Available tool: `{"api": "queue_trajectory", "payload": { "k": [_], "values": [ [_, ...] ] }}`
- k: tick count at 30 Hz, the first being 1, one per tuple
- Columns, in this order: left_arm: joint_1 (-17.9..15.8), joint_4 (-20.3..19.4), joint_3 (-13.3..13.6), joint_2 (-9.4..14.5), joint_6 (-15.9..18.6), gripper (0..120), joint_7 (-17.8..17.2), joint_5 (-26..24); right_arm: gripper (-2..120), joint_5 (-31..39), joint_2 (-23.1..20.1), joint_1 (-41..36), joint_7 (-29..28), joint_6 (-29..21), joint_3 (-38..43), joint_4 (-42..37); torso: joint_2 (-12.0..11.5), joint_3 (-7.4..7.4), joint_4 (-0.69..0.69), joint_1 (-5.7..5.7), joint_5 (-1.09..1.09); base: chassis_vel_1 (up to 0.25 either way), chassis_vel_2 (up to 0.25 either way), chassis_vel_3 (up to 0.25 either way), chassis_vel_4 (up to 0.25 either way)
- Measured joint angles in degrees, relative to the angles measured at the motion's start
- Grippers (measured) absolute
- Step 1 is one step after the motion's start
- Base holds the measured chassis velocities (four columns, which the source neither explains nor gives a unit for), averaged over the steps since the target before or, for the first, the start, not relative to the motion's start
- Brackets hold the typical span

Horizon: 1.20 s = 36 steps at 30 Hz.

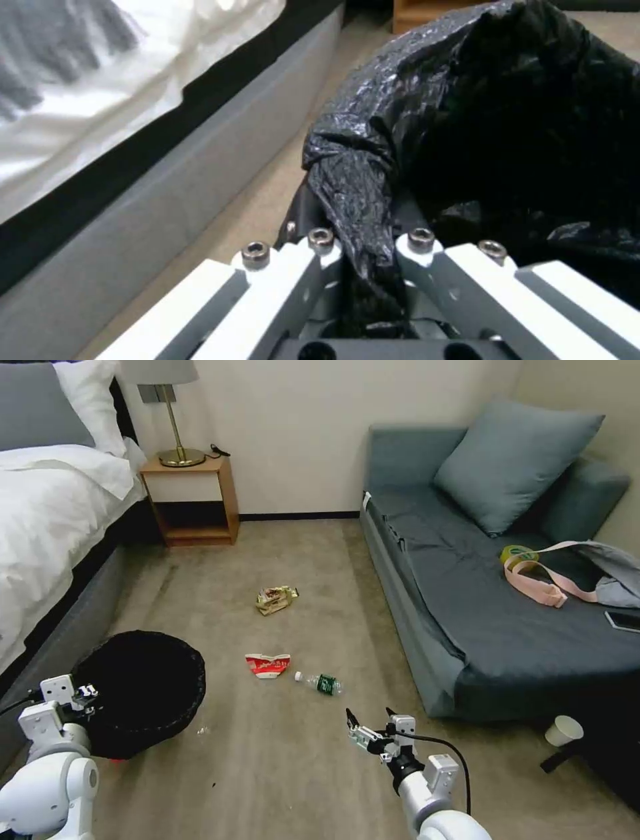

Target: Pick up the trash bin, then pick up the garbage on the floor and place it into the trash bin.

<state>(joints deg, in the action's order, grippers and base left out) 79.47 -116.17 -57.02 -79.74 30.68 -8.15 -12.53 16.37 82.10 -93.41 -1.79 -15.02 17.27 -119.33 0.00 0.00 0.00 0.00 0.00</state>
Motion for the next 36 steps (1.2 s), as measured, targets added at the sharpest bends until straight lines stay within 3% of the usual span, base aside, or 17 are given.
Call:
{"api": "queue_trajectory", "payload": {
  "k": [12,36],
  "values": [
    [1.0,0.3,-0.5,-0.5,-1.0,3,0.4,-0.2,100,-0.8,-0.2,0.1,0.5,0.0,-0.4,0.4,0.0,0.0,0.0,0.0,0.0,-0.119,0.123,0.116,-0.118],
    [-2.3,2.6,1.6,-0.5,-0.5,3,0.3,0.6,100,-3.0,-2.4,3.2,1.5,0.2,-2.7,5.3,0.0,0.0,0.0,0.0,0.0,-0.134,0.138,0.131,-0.132]
  ]
}}
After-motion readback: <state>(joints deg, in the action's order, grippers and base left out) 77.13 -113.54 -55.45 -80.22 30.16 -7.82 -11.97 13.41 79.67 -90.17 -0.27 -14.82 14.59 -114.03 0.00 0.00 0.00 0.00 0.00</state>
